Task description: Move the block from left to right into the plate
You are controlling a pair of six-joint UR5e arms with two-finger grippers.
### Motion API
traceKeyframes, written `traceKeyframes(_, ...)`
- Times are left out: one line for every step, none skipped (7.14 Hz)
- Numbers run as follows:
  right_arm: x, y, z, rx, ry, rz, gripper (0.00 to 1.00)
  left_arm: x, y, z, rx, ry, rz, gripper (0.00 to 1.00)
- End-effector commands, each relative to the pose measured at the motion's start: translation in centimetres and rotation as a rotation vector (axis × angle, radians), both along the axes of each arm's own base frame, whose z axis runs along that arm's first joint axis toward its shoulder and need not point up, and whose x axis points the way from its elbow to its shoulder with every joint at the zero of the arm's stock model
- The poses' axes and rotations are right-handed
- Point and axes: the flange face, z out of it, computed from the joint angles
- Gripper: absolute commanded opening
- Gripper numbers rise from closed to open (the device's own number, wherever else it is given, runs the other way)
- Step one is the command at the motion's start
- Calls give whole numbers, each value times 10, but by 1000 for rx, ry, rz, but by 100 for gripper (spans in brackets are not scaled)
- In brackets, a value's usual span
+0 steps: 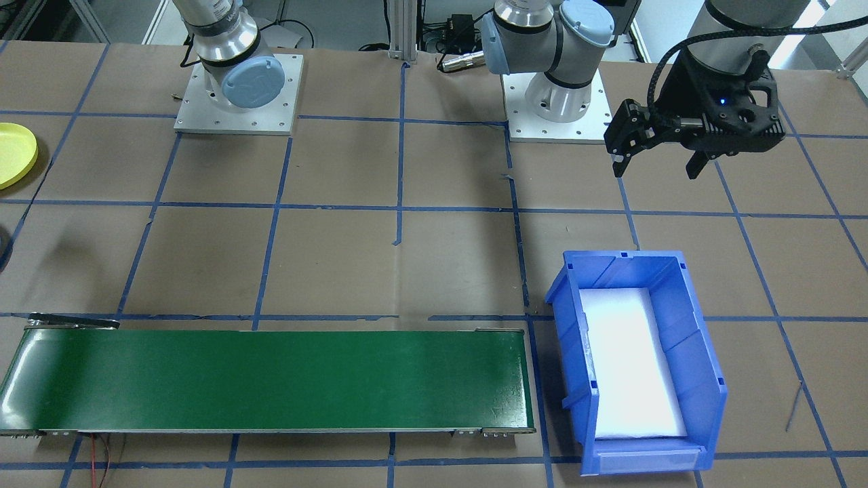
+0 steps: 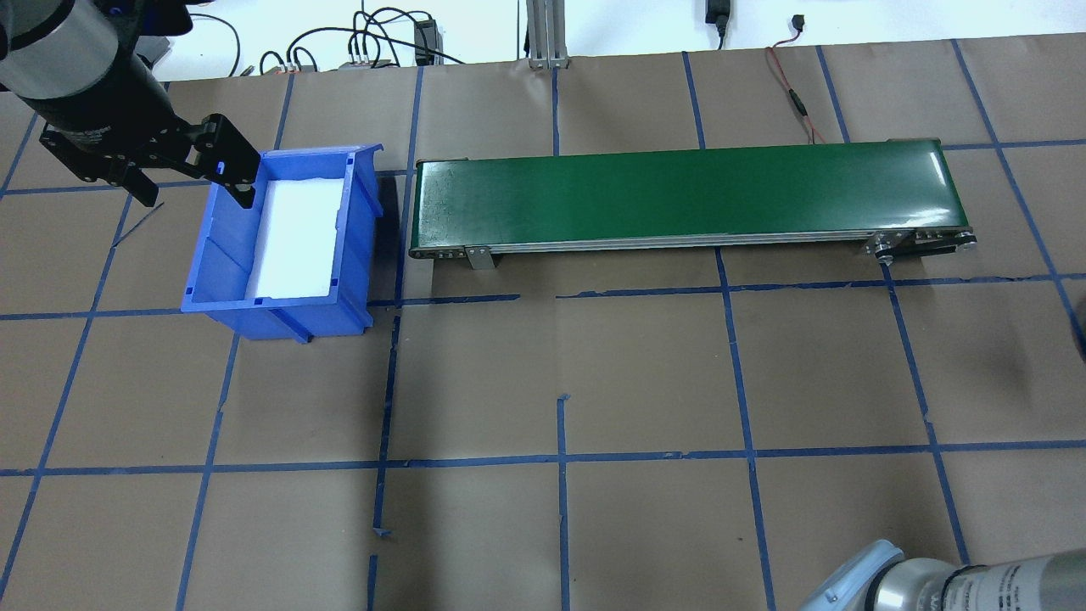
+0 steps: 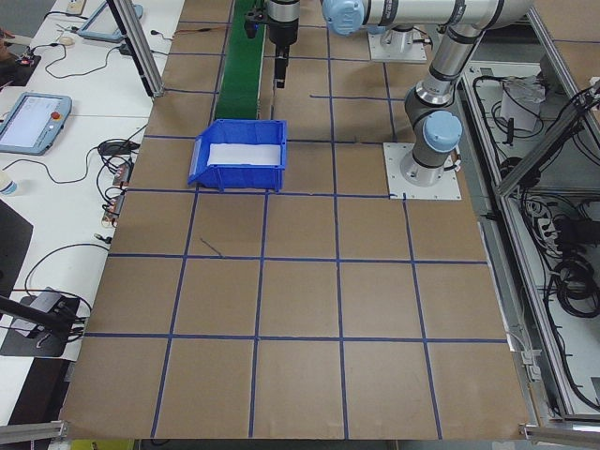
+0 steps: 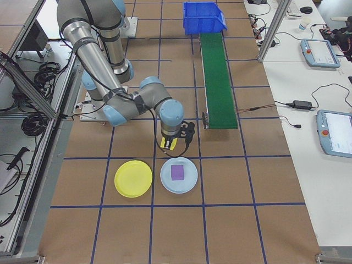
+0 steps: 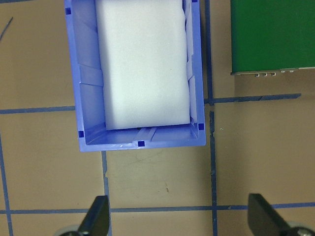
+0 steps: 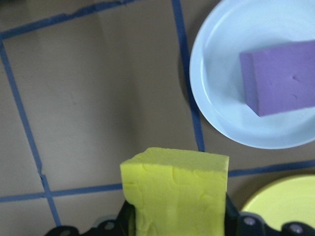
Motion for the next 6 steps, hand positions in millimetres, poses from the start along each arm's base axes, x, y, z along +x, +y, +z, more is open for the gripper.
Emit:
traceKeyframes(-55, 80, -34, -16, 17, 13, 33, 0, 0, -2, 3, 1, 0, 100)
traceKeyframes(-75, 105, -59, -32, 28, 30, 35, -2, 0, -2, 3, 1, -3, 100)
traceKeyframes(-93, 126, -77, -48, 11, 95, 35, -2, 0, -1, 1, 1, -3, 100)
traceKeyframes(-106, 145, -82, -59, 3, 134, 36, -1, 0, -1, 0, 0, -2, 100)
traceKeyframes(-114, 145, -82, -81, 28, 150, 63, -1, 0, 4, -8, -1, -2, 100)
traceKeyframes(-113, 145, -85, -85, 33, 146, 87, -2, 0, 6, -9, -1, -3, 100)
